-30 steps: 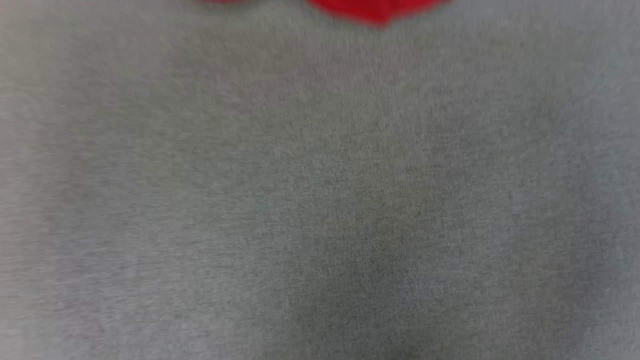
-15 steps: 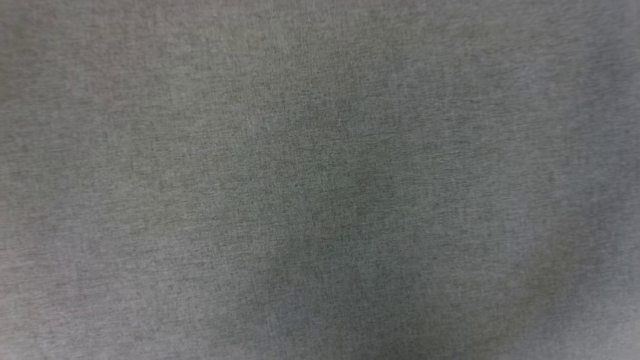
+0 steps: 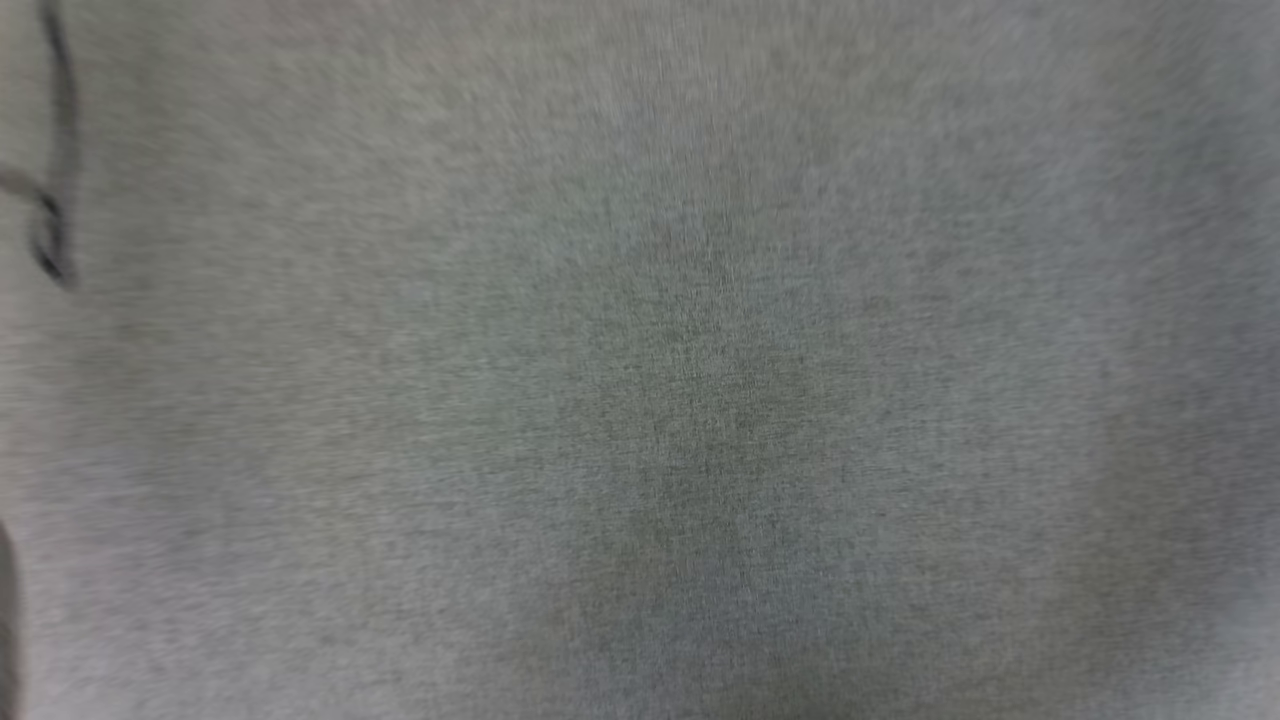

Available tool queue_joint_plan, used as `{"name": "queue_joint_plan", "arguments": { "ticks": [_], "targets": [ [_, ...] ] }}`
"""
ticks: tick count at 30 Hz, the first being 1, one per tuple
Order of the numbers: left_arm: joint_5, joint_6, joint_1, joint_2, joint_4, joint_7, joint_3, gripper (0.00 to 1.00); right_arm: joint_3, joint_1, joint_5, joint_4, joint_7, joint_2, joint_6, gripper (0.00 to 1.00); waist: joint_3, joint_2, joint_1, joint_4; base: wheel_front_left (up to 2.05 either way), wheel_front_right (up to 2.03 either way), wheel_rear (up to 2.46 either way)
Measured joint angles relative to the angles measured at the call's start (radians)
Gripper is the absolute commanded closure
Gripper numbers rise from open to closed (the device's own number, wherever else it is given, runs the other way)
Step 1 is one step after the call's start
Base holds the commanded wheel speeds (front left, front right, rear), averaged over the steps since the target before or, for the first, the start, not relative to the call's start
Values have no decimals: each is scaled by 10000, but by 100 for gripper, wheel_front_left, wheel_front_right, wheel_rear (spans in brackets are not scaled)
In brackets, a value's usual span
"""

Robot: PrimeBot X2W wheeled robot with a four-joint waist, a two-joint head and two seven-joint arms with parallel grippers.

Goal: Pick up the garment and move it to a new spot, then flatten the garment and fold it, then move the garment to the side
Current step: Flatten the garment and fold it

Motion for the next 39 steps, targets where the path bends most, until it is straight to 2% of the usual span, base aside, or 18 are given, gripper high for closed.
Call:
{"name": "queue_joint_plan", "arguments": {
  "ticks": [5,13,19,26,29,31,32,34,35,39],
  "targets": [
    [-608,96,3011,-167,-970,-385,403,100,236,2678,546,-1078,228,-420,0,100,-1108,0,-1,166,0,0,0],
    [-1058,924,8041,-311,-2880,-424,755,100,90,6984,1045,-2792,936,-819,-2,100,-3054,0,-4,396,0,0,0],
    [-1269,1453,10912,-372,-3800,-36,721,100,-359,9792,1087,-3626,1321,-504,-2,100,-4331,0,-5,538,0,0,0],
    [-1406,2399,13950,-617,-5060,523,591,100,-1310,12899,1152,-4123,1662,313,-2,100,-5500,0,-6,649,0,0,0],
    [-1147,2809,14994,-464,-5430,1062,274,100,-1643,13947,1112,-4355,1833,614,-2,100,-5861,1,-6,709,0,0,0],
    [-1127,2895,15423,-301,-5712,1476,98,100,-1885,14510,1014,-4451,1935,723,-2,100,-6046,1,-6,770,0,0,0],
    [-1114,2951,15575,-265,-5856,1616,31,100,-1941,14712,934,-4495,1937,752,-2,95,-6118,1,-6,804,0,0,0],
    [-1110,2984,15721,-215,-6031,1806,-42,100,-2057,15043,784,-4566,1958,890,-2,25,-6241,1,-5,874,0,0,0],
    [-1120,3003,15748,-224,-6100,1841,-84,100,-2059,15196,757,-4569,2036,982,-2,0,-6288,0,-6,921,0,0,0],
    [-1135,3055,15851,-474,-6236,1804,-272,100,-2215,15604,794,-4619,2153,1283,-4,0,-6412,1,-5,1097,0,0,0]
  ]
}}
